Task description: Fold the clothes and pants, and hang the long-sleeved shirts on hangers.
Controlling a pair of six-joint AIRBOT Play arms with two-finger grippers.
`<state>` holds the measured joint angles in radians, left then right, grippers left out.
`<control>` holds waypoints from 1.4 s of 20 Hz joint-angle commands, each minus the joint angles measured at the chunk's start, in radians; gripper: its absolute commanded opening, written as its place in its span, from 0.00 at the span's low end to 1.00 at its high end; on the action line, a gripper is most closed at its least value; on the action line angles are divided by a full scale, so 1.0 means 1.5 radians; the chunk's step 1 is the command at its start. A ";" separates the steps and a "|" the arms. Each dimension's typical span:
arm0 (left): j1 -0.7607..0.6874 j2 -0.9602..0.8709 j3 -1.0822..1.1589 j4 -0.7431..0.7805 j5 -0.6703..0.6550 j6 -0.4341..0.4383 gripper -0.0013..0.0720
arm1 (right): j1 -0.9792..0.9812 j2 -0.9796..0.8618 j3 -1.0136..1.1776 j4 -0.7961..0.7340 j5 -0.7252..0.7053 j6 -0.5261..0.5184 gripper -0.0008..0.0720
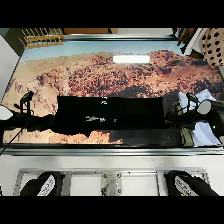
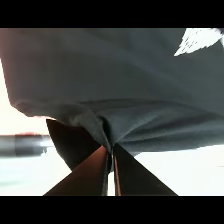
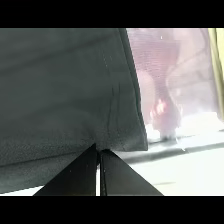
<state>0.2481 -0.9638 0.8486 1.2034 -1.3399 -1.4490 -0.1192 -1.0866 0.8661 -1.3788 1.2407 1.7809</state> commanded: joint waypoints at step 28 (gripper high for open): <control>-0.200 -0.296 0.208 -0.040 0.179 -0.022 0.03 | -0.166 -0.319 0.138 0.248 -0.061 -0.384 0.88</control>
<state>0.0170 -1.4525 1.2720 1.1904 -1.1465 -1.4773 -0.3161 -1.5307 1.1385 -1.1156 1.1278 1.3300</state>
